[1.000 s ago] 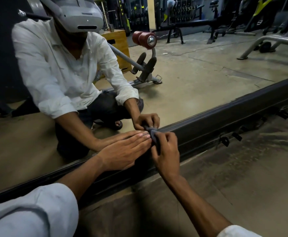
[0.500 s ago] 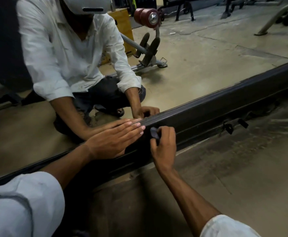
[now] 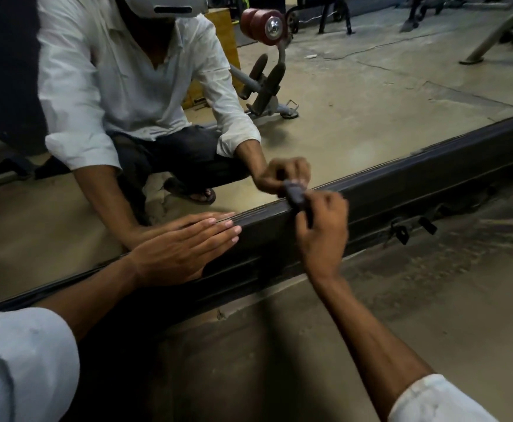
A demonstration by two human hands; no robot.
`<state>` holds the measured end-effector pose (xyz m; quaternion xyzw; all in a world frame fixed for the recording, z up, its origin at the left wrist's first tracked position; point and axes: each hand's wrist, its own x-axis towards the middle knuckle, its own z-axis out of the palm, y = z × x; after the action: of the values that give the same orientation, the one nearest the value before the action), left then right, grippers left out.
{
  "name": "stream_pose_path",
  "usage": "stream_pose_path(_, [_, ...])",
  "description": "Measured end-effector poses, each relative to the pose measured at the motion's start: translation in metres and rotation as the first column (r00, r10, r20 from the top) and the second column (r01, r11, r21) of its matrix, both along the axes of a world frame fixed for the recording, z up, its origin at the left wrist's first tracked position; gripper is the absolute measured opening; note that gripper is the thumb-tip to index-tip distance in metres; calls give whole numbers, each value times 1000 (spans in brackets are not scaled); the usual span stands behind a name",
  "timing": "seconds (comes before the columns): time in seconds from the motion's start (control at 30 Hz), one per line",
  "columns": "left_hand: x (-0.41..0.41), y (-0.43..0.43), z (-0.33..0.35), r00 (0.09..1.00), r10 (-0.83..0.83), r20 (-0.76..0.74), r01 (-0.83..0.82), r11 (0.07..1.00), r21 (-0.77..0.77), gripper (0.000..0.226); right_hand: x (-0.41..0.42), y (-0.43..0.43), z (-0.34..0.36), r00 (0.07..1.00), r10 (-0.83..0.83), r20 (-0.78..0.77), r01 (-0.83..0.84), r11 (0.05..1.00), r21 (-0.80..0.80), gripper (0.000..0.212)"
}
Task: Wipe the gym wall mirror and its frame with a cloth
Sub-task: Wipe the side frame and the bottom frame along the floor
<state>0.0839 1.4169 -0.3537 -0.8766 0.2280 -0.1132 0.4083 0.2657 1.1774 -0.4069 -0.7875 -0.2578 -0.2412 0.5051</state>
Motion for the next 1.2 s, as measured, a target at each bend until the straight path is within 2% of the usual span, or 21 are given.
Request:
stream_pose_path(0.07, [2, 1, -2, 999, -13, 29, 13, 1000, -3, 76, 7, -1, -1, 996, -67, -62, 69, 997, 31, 31])
stream_pose_path(0.13, [2, 3, -3, 999, -17, 29, 17, 1000, -5, 78, -12, 9, -3, 989, 98, 114, -91, 994, -65, 30])
stream_pose_path(0.2, [4, 1, -2, 999, -16, 29, 16, 1000, 0, 81, -33, 16, -1, 897, 348, 273, -277, 923, -267, 25])
stream_pose_path(0.27, [1, 0, -4, 1000, -5, 22, 5, 1000, -14, 82, -30, 14, 7, 857, 400, 324, -292, 896, -335, 21])
stream_pose_path(0.3, [-1, 1, -6, 1000, 3, 16, -3, 1000, -24, 81, -18, 9, 10, 892, 331, 308, -249, 928, -276, 20])
stream_pose_path(0.37, [0, 3, -3, 1000, 0, -2, 0, 999, -37, 77, 15, -7, 14, 990, 58, 132, -45, 994, -97, 21])
stream_pose_path(0.43, [4, 4, -2, 1000, -18, 1, 18, 999, -36, 74, 32, -15, 9, 984, -164, -72, 162, 986, -38, 25])
stream_pose_path(0.47, [3, 4, -3, 1000, -14, -7, 14, 999, -47, 74, 27, -12, 6, 980, -173, -96, 169, 984, -51, 27])
stream_pose_path(0.5, [1, 5, -4, 1000, -6, -21, 5, 998, -60, 76, 13, -6, 4, 993, -108, -52, 104, 993, -63, 30])
stream_pose_path(0.6, [-1, 0, 2, 998, 14, -56, -18, 997, -76, 86, -34, 6, 6, 965, 245, 96, -220, 951, -219, 37])
stream_pose_path(0.63, [1, -5, 3, 998, 11, -67, -16, 997, -80, 88, -37, 6, 6, 955, 272, 113, -239, 939, -247, 38])
stream_pose_path(0.7, [15, -20, 3, 998, 8, -65, -12, 998, -68, 91, -25, 6, -1, 997, 78, 8, -76, 990, -115, 37])
stream_pose_path(0.77, [38, -35, 1, 999, -29, -33, 28, 998, -49, 91, -14, 4, -10, 946, -182, -267, 206, 976, 64, 33])
stream_pose_path(0.8, [50, -42, 1, 999, -44, -25, 43, 998, -43, 91, -15, 6, -14, 923, -210, -323, 252, 963, 94, 31])
stream_pose_path(0.83, [61, -46, 1, 998, -54, -18, 53, 997, -50, 90, -23, 11, -20, 936, -174, -307, 209, 974, 87, 30])
stream_pose_path(0.93, [78, -43, -2, 997, -72, 15, 73, 993, -90, 84, -59, 30, -35, 979, 56, -195, -58, 998, -4, 27])
stream_pose_path(1.0, [80, -41, -6, 996, -83, 15, 84, 991, -107, 82, -65, 34, -46, 976, 97, -195, -97, 995, 9, 25])
stream_pose_path(1.07, [79, -41, -13, 997, -79, 9, 80, 988, -130, 82, -55, 34, -48, 958, -26, -286, 57, 993, 102, 23])
stream_pose_path(1.13, [80, -40, -14, 997, -81, 8, 81, 984, -158, 81, -33, 30, -39, 864, -189, -467, 327, 916, 234, 20])
stream_pose_path(1.17, [80, -40, -14, 997, -82, -4, 80, 982, -171, 80, -23, 27, -30, 815, -222, -535, 409, 874, 262, 18])
stream_pose_path(1.2, [80, -40, -14, 997, -81, -22, 75, 980, -182, 81, -18, 26, -22, 810, -238, -536, 426, 867, 259, 19])
